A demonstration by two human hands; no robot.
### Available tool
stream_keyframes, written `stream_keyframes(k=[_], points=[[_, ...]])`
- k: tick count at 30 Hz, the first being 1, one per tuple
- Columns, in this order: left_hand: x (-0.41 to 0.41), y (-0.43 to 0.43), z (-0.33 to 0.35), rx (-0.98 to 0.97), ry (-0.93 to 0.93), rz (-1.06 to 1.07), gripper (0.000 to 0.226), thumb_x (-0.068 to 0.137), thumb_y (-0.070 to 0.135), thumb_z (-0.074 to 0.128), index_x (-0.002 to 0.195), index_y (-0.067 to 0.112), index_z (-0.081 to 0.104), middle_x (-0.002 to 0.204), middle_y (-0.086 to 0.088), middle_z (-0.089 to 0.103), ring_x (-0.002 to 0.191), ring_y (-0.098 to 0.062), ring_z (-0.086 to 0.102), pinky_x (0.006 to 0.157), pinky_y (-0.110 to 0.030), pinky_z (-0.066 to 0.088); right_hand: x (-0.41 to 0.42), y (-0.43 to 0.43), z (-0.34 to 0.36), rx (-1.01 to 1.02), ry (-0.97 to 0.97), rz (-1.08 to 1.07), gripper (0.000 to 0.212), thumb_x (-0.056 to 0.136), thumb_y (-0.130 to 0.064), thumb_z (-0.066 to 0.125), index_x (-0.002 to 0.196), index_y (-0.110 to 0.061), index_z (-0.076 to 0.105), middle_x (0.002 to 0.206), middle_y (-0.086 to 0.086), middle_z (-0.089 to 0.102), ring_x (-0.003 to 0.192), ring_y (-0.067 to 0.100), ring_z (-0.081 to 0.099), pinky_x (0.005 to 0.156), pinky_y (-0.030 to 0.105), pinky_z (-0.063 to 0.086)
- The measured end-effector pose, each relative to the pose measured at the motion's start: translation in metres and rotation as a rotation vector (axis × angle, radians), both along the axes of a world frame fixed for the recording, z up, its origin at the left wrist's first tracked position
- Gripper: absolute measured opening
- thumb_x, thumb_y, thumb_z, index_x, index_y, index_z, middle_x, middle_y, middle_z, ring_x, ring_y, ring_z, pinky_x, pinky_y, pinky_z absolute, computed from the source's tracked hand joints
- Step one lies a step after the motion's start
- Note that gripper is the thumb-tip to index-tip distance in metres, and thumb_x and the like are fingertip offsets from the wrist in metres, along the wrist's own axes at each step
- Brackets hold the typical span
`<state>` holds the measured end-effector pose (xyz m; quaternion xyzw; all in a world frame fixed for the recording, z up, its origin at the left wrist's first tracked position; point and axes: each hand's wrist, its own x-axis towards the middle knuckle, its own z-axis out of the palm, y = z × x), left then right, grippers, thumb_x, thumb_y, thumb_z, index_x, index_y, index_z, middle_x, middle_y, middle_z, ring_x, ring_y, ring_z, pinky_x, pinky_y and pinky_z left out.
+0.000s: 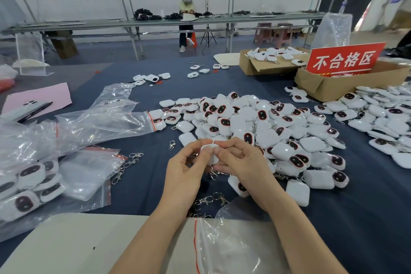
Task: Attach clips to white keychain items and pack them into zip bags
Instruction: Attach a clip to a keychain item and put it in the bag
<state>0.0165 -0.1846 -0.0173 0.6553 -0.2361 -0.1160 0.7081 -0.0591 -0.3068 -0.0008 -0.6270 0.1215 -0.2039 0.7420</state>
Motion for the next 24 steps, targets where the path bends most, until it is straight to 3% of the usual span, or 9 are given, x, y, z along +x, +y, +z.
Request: stream_keyframes(k=[4,8,10,12,14,17,21,24], points=[[-0.0009,-0.0005,0.0004,0.002,-0.023,-0.057,0.028,0.099,0.028,0.064,0.116,0.049,0.07,0.095,0.007,0.074,0.081,-0.012,0.068,0.075,-0.023,0.056,0.0044,0.0007,-0.0025,0.016,0.004,-0.073,0.012,0.096,-0.016,0.066,0.107,-0.015,0.071,0.092,0.01,0.078,0.084,0.023,0.076,0.07,0.022,0.059],[-0.0036,-0.0042,-0.0022,0.113,-0.12,-0.08,0.049,0.098,0.014,0.064,0.139,0.04,0.054,0.122,-0.001,0.066,0.109,-0.013,0.065,0.095,-0.028,0.054,0.0056,-0.0004,-0.0034,0.023,0.017,-0.105,0.015,0.098,-0.017,0.063,0.111,-0.017,0.071,0.096,0.011,0.077,0.083,0.023,0.076,0.068,0.023,0.059],[-0.0033,-0.0042,-0.0025,0.118,-0.15,-0.053,0.048,0.098,0.014,0.064,0.136,0.042,0.054,0.108,-0.002,0.067,0.097,-0.005,0.065,0.088,-0.021,0.054,0.0057,-0.0018,-0.0047,0.006,0.019,-0.09,0.02,0.099,-0.013,0.061,0.116,-0.017,0.07,0.099,0.013,0.076,0.082,0.023,0.076,0.069,0.022,0.059],[-0.0008,-0.0021,-0.0027,0.107,-0.168,-0.02,0.045,0.099,0.017,0.064,0.13,0.048,0.054,0.084,-0.006,0.06,0.071,0.0,0.055,0.066,-0.011,0.048,0.0051,-0.0023,-0.0056,-0.059,0.025,-0.043,0.03,0.1,-0.007,0.059,0.126,-0.019,0.067,0.099,0.014,0.073,0.082,0.021,0.075,0.072,0.021,0.059],[0.0017,-0.0003,-0.005,0.113,-0.178,-0.003,0.042,0.1,0.022,0.062,0.13,0.051,0.053,0.07,0.005,0.05,0.059,0.0,0.045,0.056,-0.01,0.042,0.004,-0.0026,-0.0057,-0.13,0.03,-0.002,0.038,0.099,-0.002,0.057,0.133,-0.02,0.062,0.096,0.013,0.072,0.082,0.017,0.074,0.075,0.02,0.058],[0.0022,-0.0007,-0.0077,0.124,-0.187,-0.007,0.04,0.1,0.028,0.061,0.132,0.051,0.054,0.065,0.014,0.049,0.059,0.0,0.047,0.056,-0.01,0.042,0.0008,-0.0041,-0.0047,-0.182,0.024,0.003,0.04,0.098,-0.003,0.059,0.133,-0.021,0.061,0.093,0.009,0.075,0.083,0.014,0.074,0.076,0.018,0.057],[0.0032,0.0008,-0.0054,0.086,-0.183,-0.028,0.042,0.099,0.031,0.063,0.111,0.071,0.059,0.065,0.01,0.053,0.062,-0.005,0.052,0.059,-0.021,0.049,-0.0003,-0.0054,-0.0046,-0.188,0.007,-0.03,0.034,0.097,-0.007,0.063,0.127,-0.022,0.066,0.085,0.007,0.076,0.078,0.013,0.073,0.073,0.018,0.057],[0.0047,0.0004,-0.0063,0.063,-0.148,-0.035,0.039,0.098,0.032,0.066,0.112,0.068,0.062,0.065,0.008,0.055,0.062,-0.006,0.055,0.061,-0.019,0.052,0.001,-0.0072,-0.0072,-0.151,-0.007,-0.04,0.026,0.096,-0.01,0.065,0.118,-0.023,0.069,0.075,0.0,0.073,0.072,0.013,0.072,0.073,0.022,0.059]])
